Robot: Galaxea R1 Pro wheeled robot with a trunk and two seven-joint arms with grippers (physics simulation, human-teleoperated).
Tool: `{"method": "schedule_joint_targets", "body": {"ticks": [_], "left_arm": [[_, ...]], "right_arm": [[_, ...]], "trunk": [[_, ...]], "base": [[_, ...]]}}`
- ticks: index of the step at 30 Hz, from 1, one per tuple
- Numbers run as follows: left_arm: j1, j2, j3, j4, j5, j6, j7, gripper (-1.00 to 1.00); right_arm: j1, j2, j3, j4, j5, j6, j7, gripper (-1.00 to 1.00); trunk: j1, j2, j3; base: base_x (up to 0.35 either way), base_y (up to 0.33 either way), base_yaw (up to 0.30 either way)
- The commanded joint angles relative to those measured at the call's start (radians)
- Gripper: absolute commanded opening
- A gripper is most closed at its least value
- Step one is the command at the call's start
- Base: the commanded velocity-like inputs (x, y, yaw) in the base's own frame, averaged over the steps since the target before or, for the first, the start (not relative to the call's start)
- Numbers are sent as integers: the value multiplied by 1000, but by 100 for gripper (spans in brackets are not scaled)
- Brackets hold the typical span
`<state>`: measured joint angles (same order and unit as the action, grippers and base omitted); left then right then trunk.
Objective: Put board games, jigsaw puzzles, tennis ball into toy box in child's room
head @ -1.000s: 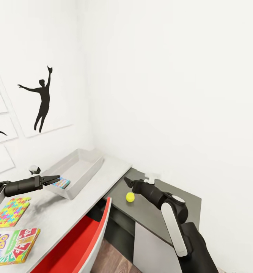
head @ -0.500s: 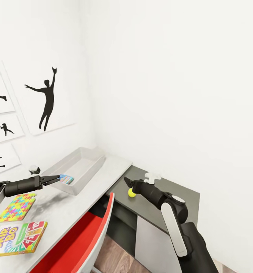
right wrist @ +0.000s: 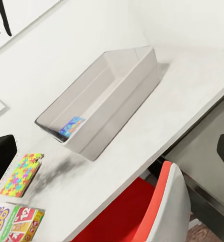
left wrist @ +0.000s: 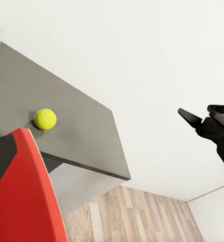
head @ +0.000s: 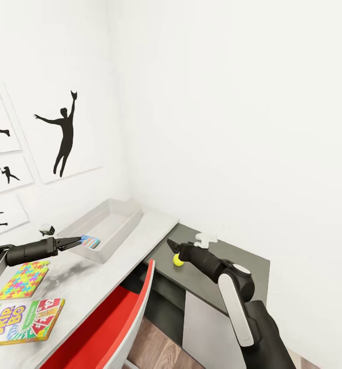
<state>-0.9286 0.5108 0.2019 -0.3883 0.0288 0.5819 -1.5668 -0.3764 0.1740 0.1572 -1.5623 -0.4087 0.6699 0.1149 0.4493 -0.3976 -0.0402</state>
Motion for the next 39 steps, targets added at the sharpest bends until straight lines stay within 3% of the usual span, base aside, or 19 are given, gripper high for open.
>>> {"method": "schedule_joint_targets", "body": {"ticks": [1, 12, 27, 34, 39], "left_arm": [[-1, 0, 1, 0, -1, 10, -4, 100], [-1, 0, 1, -1, -1, 10, -4, 100], [-1, 0, 1, -2, -1, 10, -4, 100], [-1, 0, 0, -1, -1, 10, -4, 100], [-1, -1, -1, -2, -1, 10, -4, 100]], "right_arm": [[-1, 1, -2, -1, -4, 5, 6, 100], [-1, 1, -4, -1, -19, 5, 9, 100], [2, -2, -17, 14, -20, 2, 10, 100], [30, -18, -71, 23, -21, 12, 11, 100], [100, -24, -106, 20, -21, 10, 44, 100]], "trunk": [[1, -2, -2], [1, -2, -2], [1, -2, -2], [1, -2, -1], [1, -2, -1]], "base": [[0, 0, 0], [-6, 0, -41], [-154, 0, -217], [-6, 0, -107], [-1, 0, -12]]}}
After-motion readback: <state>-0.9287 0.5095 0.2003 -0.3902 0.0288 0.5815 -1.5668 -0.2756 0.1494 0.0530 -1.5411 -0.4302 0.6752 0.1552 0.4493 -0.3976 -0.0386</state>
